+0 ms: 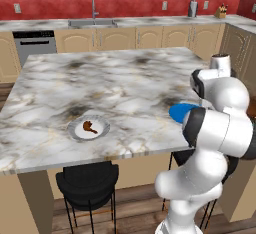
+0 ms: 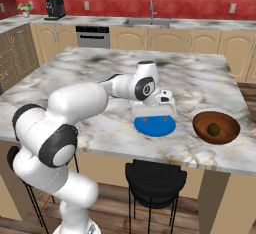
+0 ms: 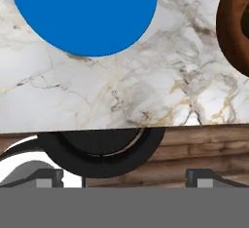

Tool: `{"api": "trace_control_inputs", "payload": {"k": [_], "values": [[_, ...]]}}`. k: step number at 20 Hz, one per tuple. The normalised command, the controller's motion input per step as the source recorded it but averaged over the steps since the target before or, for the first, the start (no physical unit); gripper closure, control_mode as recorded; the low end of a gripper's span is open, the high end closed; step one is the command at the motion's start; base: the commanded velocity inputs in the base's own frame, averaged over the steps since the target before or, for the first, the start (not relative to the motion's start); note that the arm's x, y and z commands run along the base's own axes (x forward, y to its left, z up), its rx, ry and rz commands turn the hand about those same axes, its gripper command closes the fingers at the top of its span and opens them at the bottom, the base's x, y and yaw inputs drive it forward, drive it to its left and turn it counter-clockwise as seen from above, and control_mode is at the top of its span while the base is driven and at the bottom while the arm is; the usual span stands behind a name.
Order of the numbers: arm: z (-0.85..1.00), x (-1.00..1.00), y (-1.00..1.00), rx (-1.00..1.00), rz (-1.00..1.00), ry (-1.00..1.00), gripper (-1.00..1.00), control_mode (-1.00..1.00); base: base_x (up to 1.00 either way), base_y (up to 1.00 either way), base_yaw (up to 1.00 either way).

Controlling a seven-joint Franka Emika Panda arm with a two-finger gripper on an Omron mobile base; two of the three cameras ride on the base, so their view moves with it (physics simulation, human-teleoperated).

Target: Pick the chicken drumstick and avocado from their plates and place them in the bowl. Then put the bowl in the fridge.

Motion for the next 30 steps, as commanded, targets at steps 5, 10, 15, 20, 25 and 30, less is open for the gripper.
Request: {"api": "trace_control_inputs", "payload": {"k": [5, 10, 15, 20, 25, 30], "values": [[0.18, -0.18, 0.79, -0.03, 0.21, 0.04, -1.0, -1.0, 0.0, 0.0, 0.0], [0.26, -0.17, 0.69, 0.01, 0.18, 0.04, -1.0, -1.0, 0.0, 0.0, 0.0], [0.14, -0.2, 0.68, 0.15, 0.1, 0.02, -1.0, -1.0, 0.0, 0.0, 0.0], [0.02, -0.21, 0.67, 0.12, 0.16, 0.0, -1.0, -1.0, 0.0, 0.0, 0.0], [0.0, -0.14, 0.73, 0.06, 0.09, 0.0, -1.0, -1.0, 0.0, 0.0, 0.0], [0.0, -0.06, 0.76, 0.0, 0.0, -0.05, -1.0, -1.0, 0.0, 0.0, 0.0]]}}
